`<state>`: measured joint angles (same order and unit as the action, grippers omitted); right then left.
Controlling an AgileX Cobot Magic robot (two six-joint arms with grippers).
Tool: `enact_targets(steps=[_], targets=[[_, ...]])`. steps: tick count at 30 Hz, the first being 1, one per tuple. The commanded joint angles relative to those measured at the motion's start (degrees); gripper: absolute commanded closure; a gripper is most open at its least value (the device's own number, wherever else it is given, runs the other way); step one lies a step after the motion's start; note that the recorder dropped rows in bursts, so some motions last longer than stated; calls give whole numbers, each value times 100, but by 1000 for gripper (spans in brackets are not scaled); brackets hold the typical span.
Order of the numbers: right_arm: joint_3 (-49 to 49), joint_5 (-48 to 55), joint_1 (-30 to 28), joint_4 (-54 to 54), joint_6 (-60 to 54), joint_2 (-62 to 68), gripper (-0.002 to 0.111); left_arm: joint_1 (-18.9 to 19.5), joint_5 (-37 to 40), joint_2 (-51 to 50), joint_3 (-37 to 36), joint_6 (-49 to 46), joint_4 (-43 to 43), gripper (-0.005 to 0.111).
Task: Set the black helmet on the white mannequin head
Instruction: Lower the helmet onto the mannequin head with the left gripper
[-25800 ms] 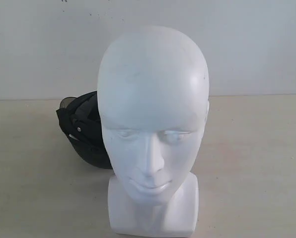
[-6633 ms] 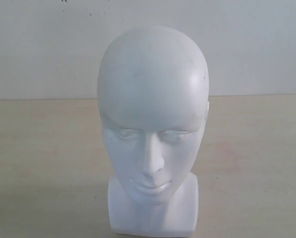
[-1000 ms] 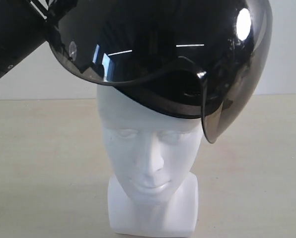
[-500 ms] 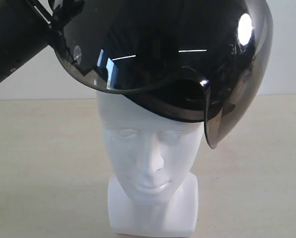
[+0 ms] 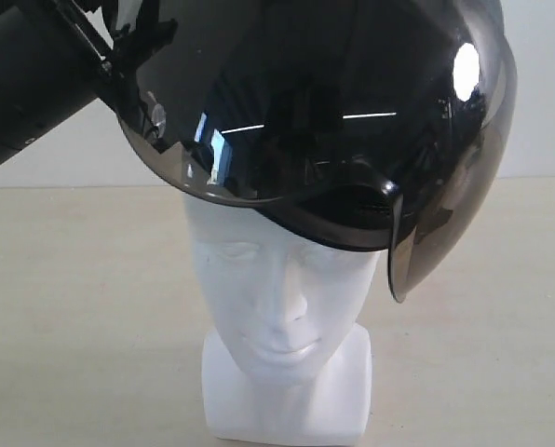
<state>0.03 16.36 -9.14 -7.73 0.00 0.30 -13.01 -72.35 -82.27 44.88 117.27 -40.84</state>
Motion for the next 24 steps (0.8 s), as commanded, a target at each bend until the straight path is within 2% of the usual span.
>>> enact_targets(steps=[1, 8, 24], targets=[[-3, -17, 17, 36, 0, -30, 108, 184, 997, -21, -33, -681, -75, 102], [-3, -17, 17, 36, 0, -30, 108, 184, 1295, -31, -33, -811, -296, 102], [-3, -17, 17, 36, 0, -30, 108, 184, 1262, -478, -33, -937, -359, 102]])
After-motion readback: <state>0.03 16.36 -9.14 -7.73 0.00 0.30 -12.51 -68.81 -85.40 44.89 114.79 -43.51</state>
